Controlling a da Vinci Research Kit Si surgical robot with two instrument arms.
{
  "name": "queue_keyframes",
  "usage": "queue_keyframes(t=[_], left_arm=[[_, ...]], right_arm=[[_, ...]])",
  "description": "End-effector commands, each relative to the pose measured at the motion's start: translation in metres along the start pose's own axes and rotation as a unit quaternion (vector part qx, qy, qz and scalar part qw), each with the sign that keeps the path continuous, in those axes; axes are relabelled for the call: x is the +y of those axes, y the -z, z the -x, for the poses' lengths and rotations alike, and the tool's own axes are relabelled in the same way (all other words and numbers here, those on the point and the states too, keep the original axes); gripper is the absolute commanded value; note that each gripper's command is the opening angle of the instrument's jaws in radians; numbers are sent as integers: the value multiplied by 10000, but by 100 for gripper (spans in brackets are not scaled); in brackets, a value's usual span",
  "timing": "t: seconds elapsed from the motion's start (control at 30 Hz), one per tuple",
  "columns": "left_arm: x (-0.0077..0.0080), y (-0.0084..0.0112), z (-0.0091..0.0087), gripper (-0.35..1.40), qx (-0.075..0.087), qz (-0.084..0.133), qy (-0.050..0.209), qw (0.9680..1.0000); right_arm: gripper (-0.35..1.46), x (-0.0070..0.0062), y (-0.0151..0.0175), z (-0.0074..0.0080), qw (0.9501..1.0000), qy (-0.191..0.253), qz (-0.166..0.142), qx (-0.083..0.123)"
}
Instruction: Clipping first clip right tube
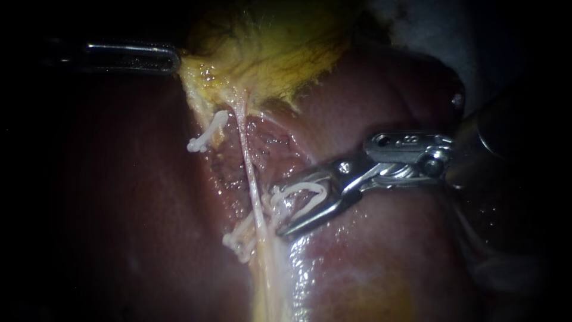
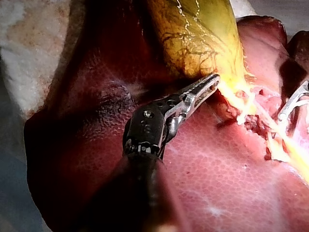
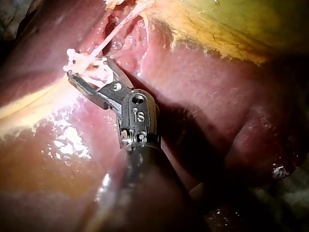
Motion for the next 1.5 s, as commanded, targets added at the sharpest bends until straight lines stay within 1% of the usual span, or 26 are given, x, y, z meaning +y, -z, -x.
queue_keyframes(t=[0.03,0.23,0.47,0.53,0.6,0.7,0.77,0.9,0.97,1.13,1.33,1.5], left_arm=[[0,0,0,-35,0,0,0,10000],[0,0,0,-35,0,1,0,10000],[0,-1,0,-35,-1,3,0,10000],[0,-1,0,-35,-1,3,0,10000],[0,-1,0,-35,-1,4,0,10000],[0,-1,0,-35,-1,4,0,10000],[0,-1,0,-35,-1,5,0,10000],[-1,-2,0,-35,-3,9,0,10000],[-1,-2,0,-35,-3,9,0,10000],[-1,-3,-1,-35,-3,10,-1,10000],[-1,-3,-1,-35,-1,-3,-1,10000],[-1,-3,-1,-35,-1,-3,-1,10000]], right_arm=[[49,3,-2,2,10000,8,2,10],[49,16,-13,15,10000,81,13,54],[50,29,-26,28,9999,36,-3,157],[50,31,-29,31,9997,-16,-38,229],[50,32,-32,32,9993,-104,-82,346],[50,32,-35,31,9982,-225,-225,511],[50,32,-38,30,9970,-258,-336,649],[51,30,-43,28,9945,-342,-536,834],[51,27,-46,27,9936,-333,-619,888],[51,17,-53,26,9924,-297,-816,876],[51,4,-60,25,9894,-269,-1065,952],[49,-8,-64,25,9879,-244,-1220,930]])
